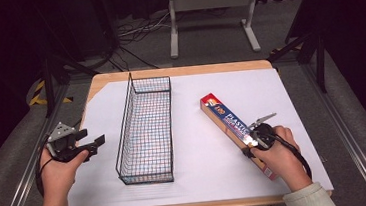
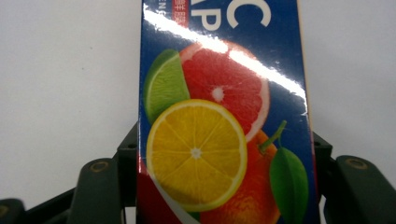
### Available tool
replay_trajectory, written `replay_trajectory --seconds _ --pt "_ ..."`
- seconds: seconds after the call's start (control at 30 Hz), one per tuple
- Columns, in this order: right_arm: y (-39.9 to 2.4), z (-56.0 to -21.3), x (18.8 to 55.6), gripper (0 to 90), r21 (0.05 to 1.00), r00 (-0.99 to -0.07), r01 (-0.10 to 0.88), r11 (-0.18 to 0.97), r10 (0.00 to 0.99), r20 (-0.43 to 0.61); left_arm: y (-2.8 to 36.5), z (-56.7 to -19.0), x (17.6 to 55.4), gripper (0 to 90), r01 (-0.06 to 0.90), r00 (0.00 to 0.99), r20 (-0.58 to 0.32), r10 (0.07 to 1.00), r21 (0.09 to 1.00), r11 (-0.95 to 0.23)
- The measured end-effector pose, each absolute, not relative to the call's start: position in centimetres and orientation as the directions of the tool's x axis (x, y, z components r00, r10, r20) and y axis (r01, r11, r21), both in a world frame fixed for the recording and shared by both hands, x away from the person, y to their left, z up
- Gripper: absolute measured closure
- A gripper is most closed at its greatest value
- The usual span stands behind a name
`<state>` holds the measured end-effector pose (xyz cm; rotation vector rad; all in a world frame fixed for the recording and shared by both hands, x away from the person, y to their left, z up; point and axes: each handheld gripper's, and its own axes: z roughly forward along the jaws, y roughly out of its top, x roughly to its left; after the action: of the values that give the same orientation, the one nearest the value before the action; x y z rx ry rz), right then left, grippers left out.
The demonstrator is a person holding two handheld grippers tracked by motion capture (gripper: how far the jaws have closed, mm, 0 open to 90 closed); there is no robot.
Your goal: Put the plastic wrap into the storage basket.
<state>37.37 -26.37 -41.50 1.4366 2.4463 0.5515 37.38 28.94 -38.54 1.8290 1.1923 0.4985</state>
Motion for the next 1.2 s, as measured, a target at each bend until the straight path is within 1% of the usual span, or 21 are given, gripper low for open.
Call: replay_trajectory --seconds 0.13,0.27,0.37,0.5,0.67,0.73,0.9,1.0,1.03,1.1,1.2 --pt "-26.4 -41.4 37.4 40.3 0.441 -0.48 0.784 0.438 0.877 -0.016 29.0 -38.3 37.4 23.7 0.564 0.461 -0.156 0.873 0.811 -0.153" --pt "-26.6 -41.0 37.6 40.6 0.433 -0.49 0.782 0.448 0.872 -0.017 29.2 -37.9 37.5 18.0 0.558 0.475 -0.138 0.869 0.811 -0.176" --pt "-27.0 -40.2 37.8 40.7 0.416 -0.495 0.788 0.453 0.869 -0.009 29.1 -37.5 37.4 14.5 0.558 0.49 -0.152 0.858 0.811 -0.175" --pt "-27.3 -39.6 37.8 40.8 0.413 -0.503 0.783 0.465 0.864 -0.018 29.0 -36.6 37.1 11.0 0.543 0.512 -0.138 0.848 0.817 -0.195" --pt "-27.6 -37.6 38.0 40.6 0.423 -0.559 0.746 0.514 0.829 -0.02 28.6 -35.6 36.7 6.0 0.51 0.552 -0.115 0.826 0.83 -0.225" --pt "-27.5 -36.4 38.0 40.6 0.427 -0.582 0.729 0.535 0.813 -0.025 28.3 -35.1 36.6 5.5 0.496 0.58 -0.112 0.807 0.835 -0.24" --pt "-27.3 -33.6 37.9 40.5 0.457 -0.629 0.684 0.569 0.777 -0.027 27.1 -34.5 36.4 5.8 0.476 0.604 -0.072 0.794 0.832 -0.286" --pt "-27.1 -31.8 37.8 40.5 0.466 -0.657 0.659 0.589 0.754 -0.023 26.4 -34.2 36.5 6.7 0.468 0.621 -0.063 0.782 0.83 -0.304" --pt "-27.0 -30.9 37.8 40.5 0.47 -0.682 0.637 0.611 0.731 -0.025 26.3 -34.1 36.5 7.1 0.467 0.624 -0.061 0.779 0.828 -0.309" --pt "-27.0 -30.6 37.8 40.5 0.474 -0.691 0.627 0.618 0.722 -0.027 26.1 -34.1 36.6 7.1 0.465 0.628 -0.062 0.775 0.829 -0.31" --pt "-26.7 -29.5 37.8 40.5 0.48 -0.729 0.593 0.647 0.684 -0.021 25.3 -33.7 36.5 7.2 0.452 0.652 -0.05 0.756 0.827 -0.335"
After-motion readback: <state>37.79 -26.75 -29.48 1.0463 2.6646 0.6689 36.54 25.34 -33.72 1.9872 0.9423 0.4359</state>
